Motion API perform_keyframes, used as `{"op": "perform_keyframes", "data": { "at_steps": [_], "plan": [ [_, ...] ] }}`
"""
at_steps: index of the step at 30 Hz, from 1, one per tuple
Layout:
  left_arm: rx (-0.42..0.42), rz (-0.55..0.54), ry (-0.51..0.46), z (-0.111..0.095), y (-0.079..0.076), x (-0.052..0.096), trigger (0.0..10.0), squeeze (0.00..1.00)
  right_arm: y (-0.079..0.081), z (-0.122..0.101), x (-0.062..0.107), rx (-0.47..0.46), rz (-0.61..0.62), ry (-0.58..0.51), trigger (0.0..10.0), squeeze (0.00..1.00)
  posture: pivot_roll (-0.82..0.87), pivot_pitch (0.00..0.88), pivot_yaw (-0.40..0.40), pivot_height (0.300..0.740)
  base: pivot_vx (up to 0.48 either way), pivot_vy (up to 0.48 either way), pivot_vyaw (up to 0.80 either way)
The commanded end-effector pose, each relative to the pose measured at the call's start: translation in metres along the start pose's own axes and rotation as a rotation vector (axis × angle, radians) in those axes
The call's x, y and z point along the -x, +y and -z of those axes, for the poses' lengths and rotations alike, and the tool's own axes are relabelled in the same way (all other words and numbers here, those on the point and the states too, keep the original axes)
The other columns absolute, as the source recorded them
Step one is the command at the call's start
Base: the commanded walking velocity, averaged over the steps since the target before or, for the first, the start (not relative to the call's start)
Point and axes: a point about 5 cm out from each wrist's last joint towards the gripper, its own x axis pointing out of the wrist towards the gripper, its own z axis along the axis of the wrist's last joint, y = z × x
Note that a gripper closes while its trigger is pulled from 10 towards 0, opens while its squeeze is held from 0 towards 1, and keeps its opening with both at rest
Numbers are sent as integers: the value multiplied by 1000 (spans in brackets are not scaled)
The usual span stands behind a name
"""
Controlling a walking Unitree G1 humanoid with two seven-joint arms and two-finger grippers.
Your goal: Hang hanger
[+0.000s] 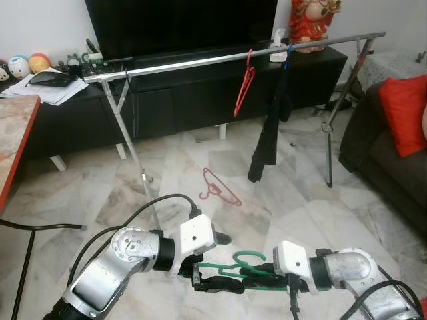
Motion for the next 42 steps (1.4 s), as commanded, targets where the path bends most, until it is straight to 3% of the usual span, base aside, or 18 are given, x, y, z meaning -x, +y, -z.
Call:
{"op": "perform_keyframes", "data": {
  "at_steps": [1, 7, 19, 21, 22, 42],
  "plan": [
    [-20, 14, 9, -4, 0, 3, 10000, 0, -1, -1, -2, 9, -1, -4, 10000, 0, -56, 5, -19, 740, 0, 0, 0],
    [-32, 19, 36, -1, 0, 0, 10000, 0, -8, -8, -3, 29, 35, -32, 10000, 0, -56, 4, -19, 740, 0, 0, 0],
    [-39, -6, 39, -1, 2, -4, 10000, 0, -5, -13, -4, 52, 7, -36, 10000, 0, -56, 4, -19, 740, 0, 0, 0],
    [-37, -5, 41, -1, 2, -3, 7608, 0, -6, -13, -4, 47, 17, -41, 10000, 0, -56, 4, -19, 740, 0, 0, 0],
    [-38, -2, 44, 0, 1, -3, 4510, 0, -6, -13, -3, 48, 18, -42, 10000, 0, -57, 8, -19, 740, 0, 0, 0],
    [-38, -2, 44, 0, 1, -3, 4510, 0, -6, -13, -3, 48, 18, -42, 10000, 0, -57, 8, -19, 740, 0, 0, 0]
  ]
}}
